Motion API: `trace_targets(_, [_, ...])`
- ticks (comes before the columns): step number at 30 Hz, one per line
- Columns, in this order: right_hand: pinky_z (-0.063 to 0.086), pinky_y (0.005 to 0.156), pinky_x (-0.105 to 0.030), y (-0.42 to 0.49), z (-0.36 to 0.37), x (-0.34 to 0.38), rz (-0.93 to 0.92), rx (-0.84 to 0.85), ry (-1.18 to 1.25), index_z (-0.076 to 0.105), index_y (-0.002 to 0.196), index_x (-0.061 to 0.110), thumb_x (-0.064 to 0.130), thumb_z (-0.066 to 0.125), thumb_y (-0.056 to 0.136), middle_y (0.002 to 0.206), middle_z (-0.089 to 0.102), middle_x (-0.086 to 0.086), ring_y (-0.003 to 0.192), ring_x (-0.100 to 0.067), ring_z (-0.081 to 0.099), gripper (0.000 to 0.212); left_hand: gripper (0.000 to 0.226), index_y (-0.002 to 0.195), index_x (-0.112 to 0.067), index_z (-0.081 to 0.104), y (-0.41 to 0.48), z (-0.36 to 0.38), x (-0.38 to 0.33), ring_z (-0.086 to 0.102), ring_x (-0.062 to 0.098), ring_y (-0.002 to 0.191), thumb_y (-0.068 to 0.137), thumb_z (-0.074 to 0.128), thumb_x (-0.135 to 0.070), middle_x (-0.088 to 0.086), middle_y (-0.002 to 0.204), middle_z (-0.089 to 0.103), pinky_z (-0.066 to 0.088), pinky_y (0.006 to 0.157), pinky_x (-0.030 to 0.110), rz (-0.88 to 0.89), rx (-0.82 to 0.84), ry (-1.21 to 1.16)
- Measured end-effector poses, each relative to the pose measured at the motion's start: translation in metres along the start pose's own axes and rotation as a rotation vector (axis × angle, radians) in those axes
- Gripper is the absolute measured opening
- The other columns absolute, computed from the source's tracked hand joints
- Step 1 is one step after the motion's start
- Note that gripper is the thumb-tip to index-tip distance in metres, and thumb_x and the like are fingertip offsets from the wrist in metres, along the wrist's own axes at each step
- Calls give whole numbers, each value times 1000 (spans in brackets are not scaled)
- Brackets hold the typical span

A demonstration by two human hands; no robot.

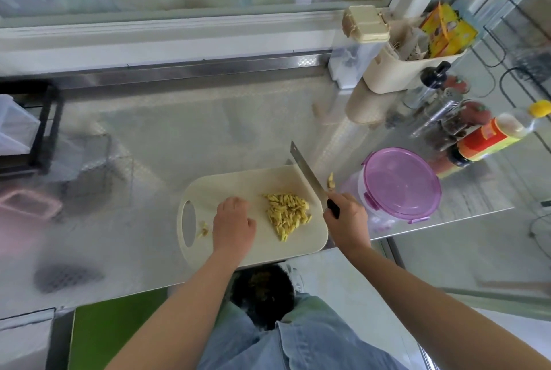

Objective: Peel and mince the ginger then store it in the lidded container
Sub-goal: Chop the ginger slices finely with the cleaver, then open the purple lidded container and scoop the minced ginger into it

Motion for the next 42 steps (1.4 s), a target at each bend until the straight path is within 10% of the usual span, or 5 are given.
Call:
trace_targets(11, [55,63,-46,-51,39,22,148,145,87,54,112,9,9,55,89,105,51,-5,71,-29,58,23,46,137,-10,47,-5,10,0,24,31,139,92,47,-16,14,153,27,28,112,39,39,117,47])
trace_targets(17, [34,69,-19,-33,10,24,119,6,124,54,114,4,2,54,90,101,46,-3,72,-10,41,24,37,128,-9,57,-3,3,4,35,29,131,93,47,-14,14,141,43,33,106,38,44,58,-76])
trace_targets(24, [46,82,-22,-28,37,84,-242,129,115,49,132,2,-7,56,83,120,47,-11,90,-14,52,50,40,100,-11,68,-7,-19,-23,67,22,79,100,42,-41,12,95,72,51,73,37,-231,238,-1167])
trace_targets(36, [30,110,-34,-50,121,134,-370,592,-84,39,143,13,35,43,100,151,33,-5,137,-22,35,48,19,88,-9,41,-37,-61,130,55,19,39,100,28,-13,13,66,48,50,50,33,-640,-236,-942])
trace_targets(42, [27,111,-40,-65,149,138,-265,681,-387,25,148,13,21,47,94,159,12,-5,142,-27,20,58,22,84,-13,40,-54,-61,196,60,36,72,100,27,-18,19,83,52,46,70,41,-678,-244,-651])
Point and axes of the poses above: each hand's wrist, its own y-axis towards the middle knuckle, its own z-axis out of the palm, x = y × z, the point moved 6 cm from there along y, towards the middle knuckle
